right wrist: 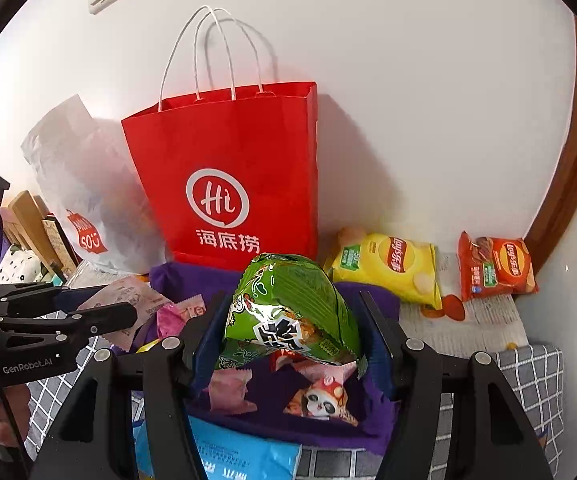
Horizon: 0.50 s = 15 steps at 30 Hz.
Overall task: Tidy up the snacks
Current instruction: 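Lower the green bag with the right tool while the left tool lowers the white wrapper, then open both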
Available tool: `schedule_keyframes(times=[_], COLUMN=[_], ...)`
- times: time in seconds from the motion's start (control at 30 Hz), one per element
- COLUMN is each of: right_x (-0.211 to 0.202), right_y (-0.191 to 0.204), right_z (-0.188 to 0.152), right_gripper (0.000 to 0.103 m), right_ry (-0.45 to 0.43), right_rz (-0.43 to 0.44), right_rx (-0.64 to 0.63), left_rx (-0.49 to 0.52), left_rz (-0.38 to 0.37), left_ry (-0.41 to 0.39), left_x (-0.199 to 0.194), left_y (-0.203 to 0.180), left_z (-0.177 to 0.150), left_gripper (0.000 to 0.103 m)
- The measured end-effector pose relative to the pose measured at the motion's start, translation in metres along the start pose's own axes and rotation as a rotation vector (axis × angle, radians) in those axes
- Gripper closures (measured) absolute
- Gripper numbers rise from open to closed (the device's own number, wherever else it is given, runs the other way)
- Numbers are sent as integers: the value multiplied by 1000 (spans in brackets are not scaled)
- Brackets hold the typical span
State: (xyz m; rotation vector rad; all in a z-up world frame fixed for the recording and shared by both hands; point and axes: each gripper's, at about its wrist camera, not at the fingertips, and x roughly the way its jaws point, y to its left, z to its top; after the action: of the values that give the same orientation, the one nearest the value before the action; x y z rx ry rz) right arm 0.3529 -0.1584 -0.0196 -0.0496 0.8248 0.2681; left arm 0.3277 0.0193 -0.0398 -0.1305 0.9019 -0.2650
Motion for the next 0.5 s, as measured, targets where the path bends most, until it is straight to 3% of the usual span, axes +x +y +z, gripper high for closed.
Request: schedule_keyframes(times=[0.23, 0.5], right_x=[21, 51], right_y=[-5, -5], right_z=[-3, -14], right_gripper=[41, 41], right_ry=[28, 112], right_rz=[-3, 7], right_rx=[0, -54], left_rx=[13, -39], left_rz=[24, 0], left_ry=[-10, 52], left_x=[16, 46], left_y=[10, 29], left_z=[10, 5], left_gripper=[67, 67])
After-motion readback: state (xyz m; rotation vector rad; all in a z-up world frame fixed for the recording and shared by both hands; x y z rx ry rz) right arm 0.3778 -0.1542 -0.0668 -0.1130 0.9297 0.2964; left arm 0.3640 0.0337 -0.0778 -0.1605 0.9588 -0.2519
